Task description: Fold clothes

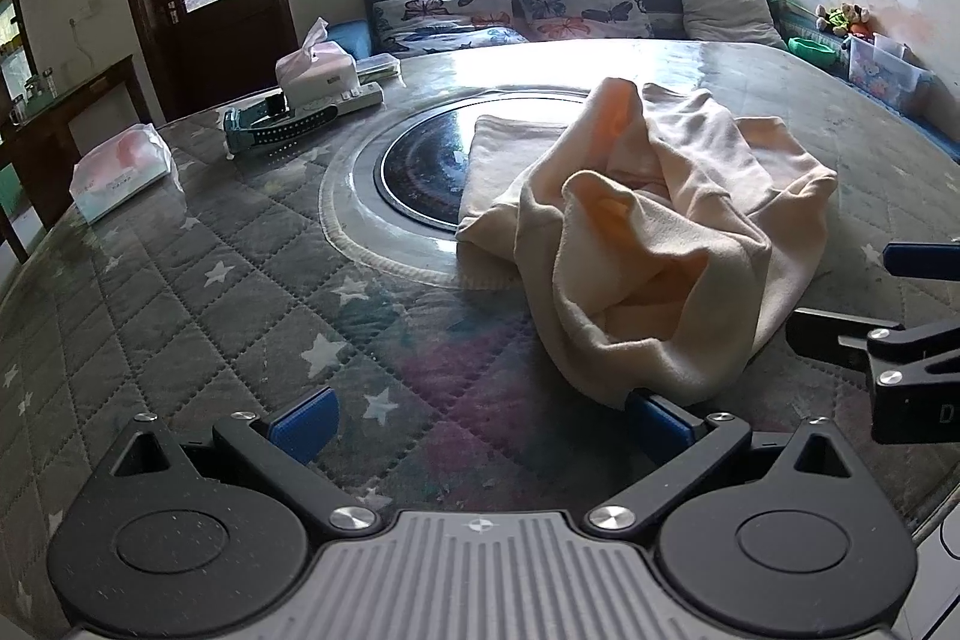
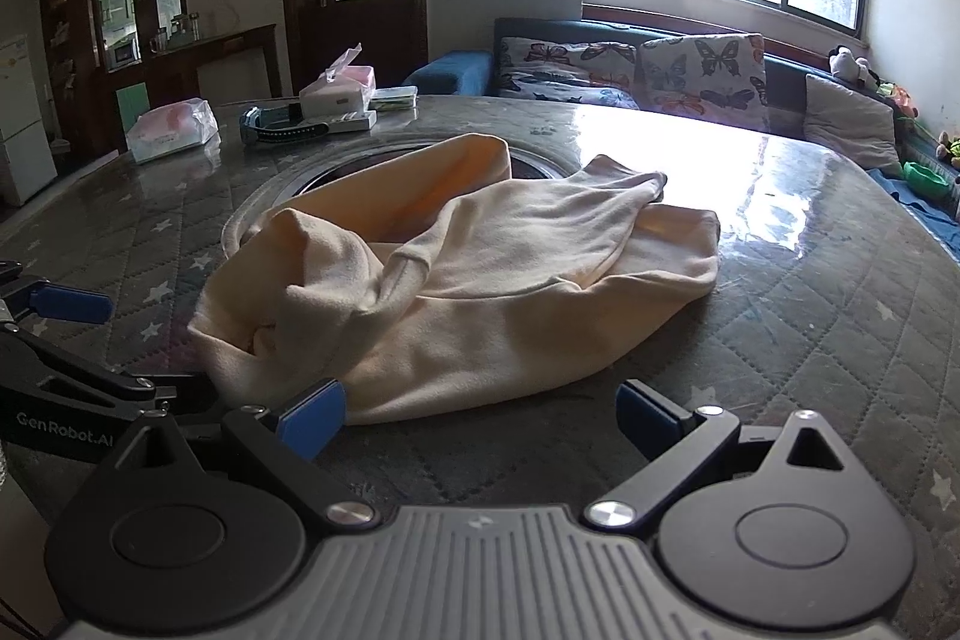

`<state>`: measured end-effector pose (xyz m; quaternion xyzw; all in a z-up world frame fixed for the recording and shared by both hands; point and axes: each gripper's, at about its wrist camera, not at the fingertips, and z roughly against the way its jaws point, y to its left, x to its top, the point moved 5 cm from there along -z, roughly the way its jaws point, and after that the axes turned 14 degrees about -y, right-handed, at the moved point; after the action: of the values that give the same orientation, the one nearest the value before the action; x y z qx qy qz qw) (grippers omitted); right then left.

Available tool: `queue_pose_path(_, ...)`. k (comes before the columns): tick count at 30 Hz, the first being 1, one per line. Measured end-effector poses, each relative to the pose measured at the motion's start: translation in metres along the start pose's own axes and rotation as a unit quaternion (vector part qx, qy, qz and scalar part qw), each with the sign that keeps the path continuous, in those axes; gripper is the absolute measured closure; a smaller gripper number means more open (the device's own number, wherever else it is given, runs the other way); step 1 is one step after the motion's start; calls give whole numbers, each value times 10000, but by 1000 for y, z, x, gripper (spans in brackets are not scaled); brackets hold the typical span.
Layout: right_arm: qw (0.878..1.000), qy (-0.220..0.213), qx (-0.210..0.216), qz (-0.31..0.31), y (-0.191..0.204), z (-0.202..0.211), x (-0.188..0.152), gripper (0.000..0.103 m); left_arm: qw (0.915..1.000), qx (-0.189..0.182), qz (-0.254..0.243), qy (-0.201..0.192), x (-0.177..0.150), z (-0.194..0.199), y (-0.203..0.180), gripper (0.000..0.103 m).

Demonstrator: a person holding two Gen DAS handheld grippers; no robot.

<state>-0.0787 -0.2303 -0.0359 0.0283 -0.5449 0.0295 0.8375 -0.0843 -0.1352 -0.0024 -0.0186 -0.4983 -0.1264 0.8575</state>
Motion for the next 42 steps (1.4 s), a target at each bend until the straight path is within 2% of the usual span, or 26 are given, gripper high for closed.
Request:
queue_pose_path(11, 9995, 39, 259, -163, 1, -9, 15, 11, 9997, -185, -42, -162, 22, 4, 1, 0)
queue_pose_path(18, 9991, 32, 310, -282, -7, -23, 30, 16, 9993, -146, -15, -346, 50, -3, 7, 0)
queue_pose_path(22, 9990, 52, 292, -339, -17, -31, 38, 20, 9987, -244, -8, -442, 69, -15, 7, 1)
queue_pose_path(26, 9987, 86, 243, -431, -29, -45, 46, 28, 9974, -438, -155, -544, 87, -34, -1, 12)
queue_pose_path(32, 9980, 161, 173, -593, -50, -67, 58, 34, 9958, -738, -349, -413, 110, -76, -21, 27)
queue_pose_path(37, 9976, 184, 61, -666, -66, -81, 67, 41, 9923, -995, -692, -249, 116, -111, -41, 29)
queue_pose_path(39, 9973, 194, 14, -711, -73, -87, 71, 43, 9918, -1019, -755, -147, 113, -126, -47, 32)
queue_pose_path(42, 9970, 232, -46, -734, -80, -96, 75, 46, 9931, -953, -685, 18, 108, -146, -48, 51)
